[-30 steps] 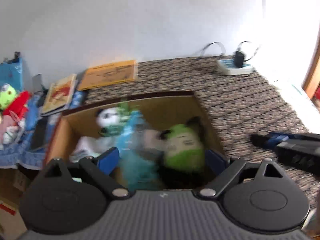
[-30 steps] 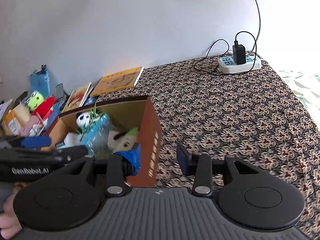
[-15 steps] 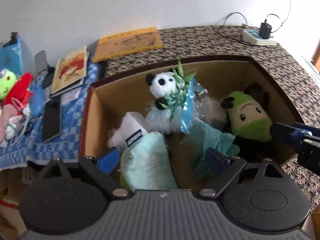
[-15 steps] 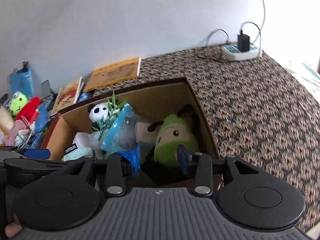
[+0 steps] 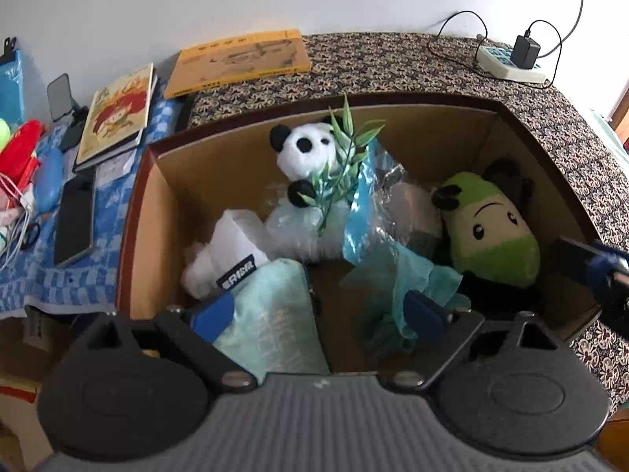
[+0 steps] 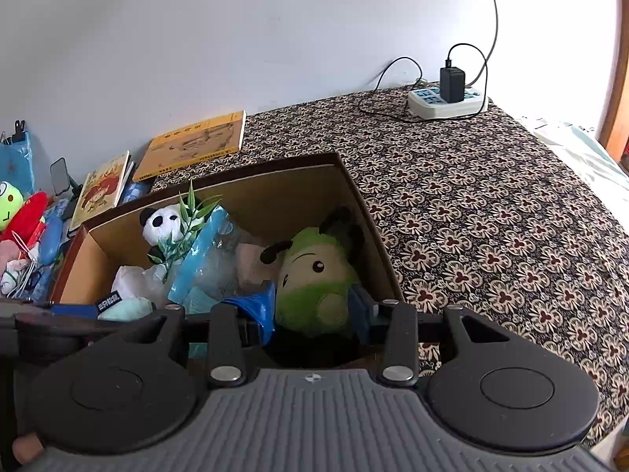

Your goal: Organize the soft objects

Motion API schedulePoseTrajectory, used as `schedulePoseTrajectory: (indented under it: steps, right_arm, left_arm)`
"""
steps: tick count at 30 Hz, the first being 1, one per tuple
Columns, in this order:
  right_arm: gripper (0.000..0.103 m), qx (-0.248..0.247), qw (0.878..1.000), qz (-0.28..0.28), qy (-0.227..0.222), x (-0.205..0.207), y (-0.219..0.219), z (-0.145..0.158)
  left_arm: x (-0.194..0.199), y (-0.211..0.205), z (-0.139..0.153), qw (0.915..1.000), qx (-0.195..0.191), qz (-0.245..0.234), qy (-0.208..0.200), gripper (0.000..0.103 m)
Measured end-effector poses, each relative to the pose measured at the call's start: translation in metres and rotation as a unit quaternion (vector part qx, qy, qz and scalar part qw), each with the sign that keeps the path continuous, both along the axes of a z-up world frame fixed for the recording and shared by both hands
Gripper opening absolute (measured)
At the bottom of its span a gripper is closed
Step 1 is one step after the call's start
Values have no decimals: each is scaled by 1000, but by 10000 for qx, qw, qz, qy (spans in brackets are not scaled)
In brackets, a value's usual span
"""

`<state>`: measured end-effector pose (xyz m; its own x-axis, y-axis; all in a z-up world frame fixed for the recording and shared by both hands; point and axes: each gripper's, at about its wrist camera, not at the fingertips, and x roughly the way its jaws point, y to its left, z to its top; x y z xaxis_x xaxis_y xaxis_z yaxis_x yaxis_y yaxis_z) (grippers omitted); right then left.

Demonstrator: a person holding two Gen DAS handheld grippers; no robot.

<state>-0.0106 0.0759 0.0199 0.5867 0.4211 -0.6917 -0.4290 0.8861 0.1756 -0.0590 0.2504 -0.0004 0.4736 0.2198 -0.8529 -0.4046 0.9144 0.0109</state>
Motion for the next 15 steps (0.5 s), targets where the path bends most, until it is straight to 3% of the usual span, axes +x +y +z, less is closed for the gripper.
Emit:
schedulePoseTrajectory:
  steps: [15]
  right_arm:
    - [25, -36, 9995, 269, 129, 19, 10, -12]
  left_arm:
    - [6, -1, -7, 9993, 208, 189, 238, 92]
